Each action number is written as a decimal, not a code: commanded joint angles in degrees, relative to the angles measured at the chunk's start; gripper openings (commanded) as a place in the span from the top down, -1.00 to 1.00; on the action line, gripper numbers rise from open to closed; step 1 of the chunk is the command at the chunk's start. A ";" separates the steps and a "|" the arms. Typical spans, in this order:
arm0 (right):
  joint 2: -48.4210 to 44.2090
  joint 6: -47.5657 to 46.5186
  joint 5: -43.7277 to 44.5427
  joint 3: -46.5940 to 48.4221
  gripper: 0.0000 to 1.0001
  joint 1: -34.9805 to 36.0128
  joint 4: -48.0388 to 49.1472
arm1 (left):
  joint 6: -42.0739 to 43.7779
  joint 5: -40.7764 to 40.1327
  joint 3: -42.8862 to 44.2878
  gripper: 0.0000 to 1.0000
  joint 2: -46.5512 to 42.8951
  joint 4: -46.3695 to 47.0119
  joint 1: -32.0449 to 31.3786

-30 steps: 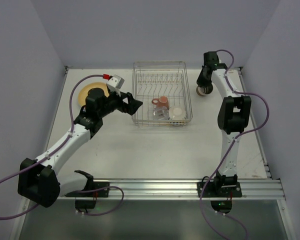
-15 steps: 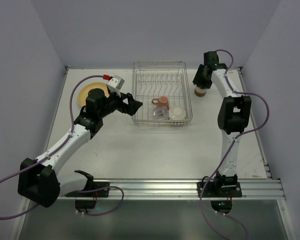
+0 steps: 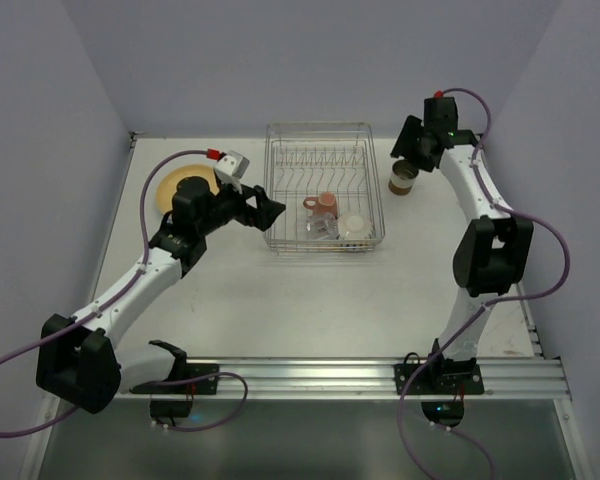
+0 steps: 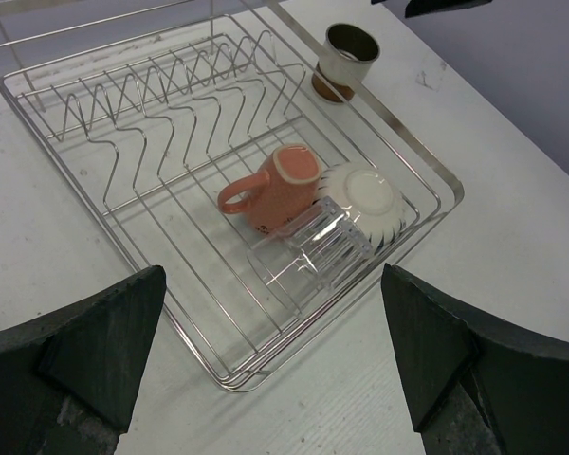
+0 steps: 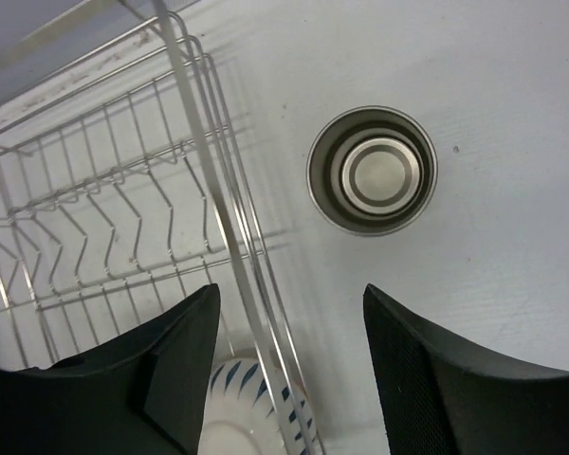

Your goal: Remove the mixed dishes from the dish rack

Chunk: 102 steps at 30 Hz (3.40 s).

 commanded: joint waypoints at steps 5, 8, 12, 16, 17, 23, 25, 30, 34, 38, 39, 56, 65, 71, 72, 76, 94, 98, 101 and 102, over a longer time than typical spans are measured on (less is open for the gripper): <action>-12.96 -3.05 -0.31 -7.10 -0.43 4.00 2.53 | 0.42 0.78 0.12 -1.00 0.33 2.61 0.25; -14.63 -5.77 -0.83 -8.58 -0.49 7.24 1.64 | 0.33 0.96 0.20 -1.00 0.33 2.35 0.25; -15.60 -8.94 -1.10 -10.08 -0.54 11.65 0.06 | 0.42 0.87 0.12 -1.00 -0.19 1.99 0.25; -16.48 -12.27 -1.54 -13.60 -0.63 14.73 2.86 | 0.51 0.52 0.03 -1.00 -1.16 1.73 0.33; -16.48 -13.24 -1.71 -14.56 -0.64 15.69 3.48 | 0.51 0.52 -0.06 -1.00 -1.33 1.55 0.25; -16.57 -18.43 -8.82 -17.99 -0.69 16.75 9.81 | 0.60 0.52 -0.41 -1.00 -2.48 1.73 0.25; -16.22 -19.14 -9.54 -18.43 -0.70 17.19 10.16 | 0.60 0.69 -0.41 -1.00 -2.65 1.81 0.25; -14.55 -20.98 -9.36 -17.82 -0.68 19.04 9.38 | 0.42 1.05 -0.59 -1.00 -2.57 2.08 0.25; -13.50 -23.18 -8.39 -17.82 -0.68 21.40 10.08 | 0.25 1.40 -0.59 -1.00 -2.57 2.25 0.33; -11.13 -25.46 -7.70 -17.56 -0.67 22.55 11.92 | 0.16 1.49 -0.67 -1.00 -2.57 2.34 0.25; -10.51 -26.08 -6.65 -16.69 -0.65 23.16 11.75 | 0.16 1.49 -0.67 -1.00 -2.57 2.52 0.33; -3.47 -28.11 -4.00 -14.92 -0.62 24.05 13.06 | 0.16 1.66 -0.76 -1.00 -2.39 2.69 0.33; -0.49 -28.72 -4.44 -11.41 -0.62 24.49 11.40 | 0.07 1.84 -0.85 -1.00 -2.04 2.87 0.33; 1.27 -28.98 -3.91 -10.09 -0.58 24.84 10.08 | 0.16 1.66 -0.76 -1.00 -1.86 2.87 0.33; 1.45 -28.98 -4.00 -10.26 -0.58 24.84 9.82 | 0.16 1.66 -0.76 -1.00 -1.78 2.87 0.25; 1.18 -28.81 -4.35 -11.14 -0.58 24.84 9.73 | 0.16 1.66 -0.85 -1.00 -1.69 2.96 0.33; 5.05 -24.96 -1.98 -5.17 0.48 24.93 4.72 | 0.16 1.66 -0.85 -1.00 -1.69 2.87 0.25; 4.18 -23.01 -1.98 -2.89 0.58 24.84 3.75 | 0.16 1.57 -0.85 -1.00 -1.69 2.78 0.25; 3.47 -21.61 -3.38 -1.57 0.60 24.66 2.87 | 0.25 1.49 -0.85 -1.00 -1.78 2.78 0.25; 2.69 -21.34 -3.56 -1.39 0.60 24.66 2.96 | 0.25 1.40 -0.94 -1.00 -1.78 2.78 0.25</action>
